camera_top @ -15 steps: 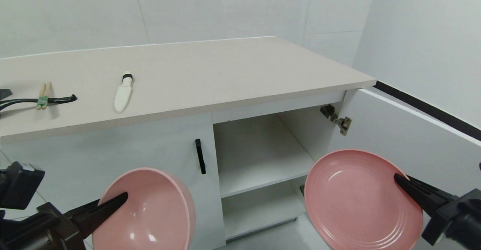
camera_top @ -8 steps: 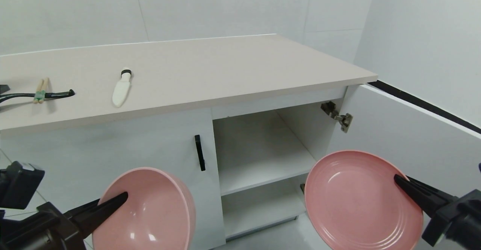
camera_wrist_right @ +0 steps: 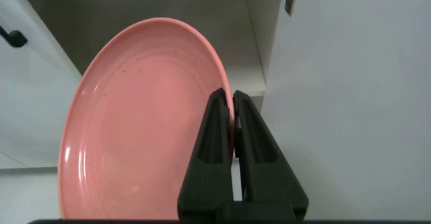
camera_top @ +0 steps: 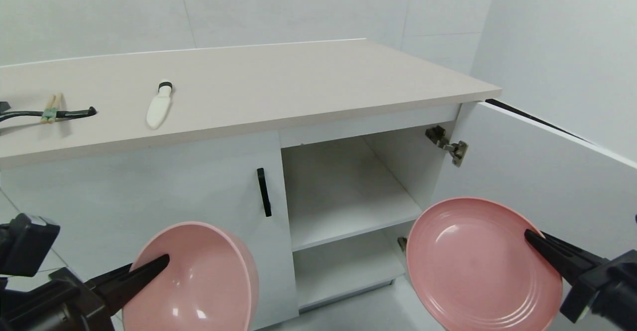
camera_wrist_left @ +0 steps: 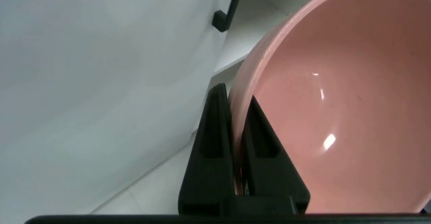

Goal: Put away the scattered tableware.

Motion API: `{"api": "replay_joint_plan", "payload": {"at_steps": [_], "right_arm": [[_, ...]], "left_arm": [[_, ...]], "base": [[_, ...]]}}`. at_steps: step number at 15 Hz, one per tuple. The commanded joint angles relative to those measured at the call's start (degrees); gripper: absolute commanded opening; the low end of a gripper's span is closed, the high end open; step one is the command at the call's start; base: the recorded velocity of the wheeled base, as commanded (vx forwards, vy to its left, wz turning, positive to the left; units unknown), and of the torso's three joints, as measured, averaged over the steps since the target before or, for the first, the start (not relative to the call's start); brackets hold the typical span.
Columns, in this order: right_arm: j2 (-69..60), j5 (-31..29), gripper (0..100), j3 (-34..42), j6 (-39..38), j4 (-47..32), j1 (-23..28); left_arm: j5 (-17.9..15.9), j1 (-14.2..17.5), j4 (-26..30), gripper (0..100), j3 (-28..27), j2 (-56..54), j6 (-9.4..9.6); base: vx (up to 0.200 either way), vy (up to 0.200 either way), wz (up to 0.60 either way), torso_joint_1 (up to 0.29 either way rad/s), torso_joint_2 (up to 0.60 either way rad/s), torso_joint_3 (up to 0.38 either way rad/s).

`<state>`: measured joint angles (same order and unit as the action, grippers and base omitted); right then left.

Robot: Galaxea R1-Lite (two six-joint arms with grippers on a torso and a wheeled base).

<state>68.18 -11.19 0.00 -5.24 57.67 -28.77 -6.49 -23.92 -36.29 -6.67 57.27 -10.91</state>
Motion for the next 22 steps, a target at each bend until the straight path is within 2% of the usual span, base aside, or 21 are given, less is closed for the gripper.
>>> {"api": "replay_joint_plan", "payload": {"at_steps": [1, 4, 13, 15, 16, 18, 20, 22], "right_arm": [[0.2, 0.0, 0, 0.0, 0.1, 0.0, 0.1], [0.0, 0.0, 0, 0.0, 0.0, 0.0, -0.3], [0.0, -0.1, 0, 0.0, 0.0, -0.5, -0.4], [-0.1, 0.0, 0, 0.0, 0.0, -2.0, -0.5], [-0.1, 0.0, 0, 0.0, 0.0, -2.1, -1.2], [-0.2, 0.0, 0, 0.0, 1.1, -3.7, -1.7], [-1.7, 0.0, 0, 0.0, 5.7, -8.0, -1.9], [-6.9, 0.0, 0, 0.0, 11.0, -17.8, -4.3]], "left_arm": [[0.0, 0.0, 0.0, 0, 0.0, 0.0, 0.01], [0.0, 0.0, 0.1, 0, 0.0, 0.2, 0.01], [0.0, -0.1, 0.3, 0, 0.0, 0.3, 0.01], [0.0, 0.0, 0.3, 0, 1.0, 0.6, 2.3], [0.0, -0.1, 0.1, 0, 2.3, 0.8, 5.02], [0.1, -0.1, 0.0, 0, 2.9, 0.6, 7.48], [0.1, -0.1, 0.2, 0, 2.9, 0.6, 7.66], [0.1, -0.1, 0.1, 0, 2.9, 0.6, 7.66]], "base": [[0.0, 0.0, 0.0, -0.735, 0.07, -0.588], [0.0, 0.0, 0.0, -0.624, 0.04, -0.52], [0.0, 0.0, 0.0, -0.034, 0.0, -0.04], [0.2, 0.0, 0.0, -0.005, 0.0, -0.002], [0.2, 0.0, 0.0, -0.012, 0.0, 0.007], [0.0, 0.0, 0.0, 0.0, 0.0, 0.0], [0.0, 0.0, 0.0, 0.0, 0.0, 0.0], [0.0, 0.0, 0.0, 0.0, 0.0, 0.0]]}}
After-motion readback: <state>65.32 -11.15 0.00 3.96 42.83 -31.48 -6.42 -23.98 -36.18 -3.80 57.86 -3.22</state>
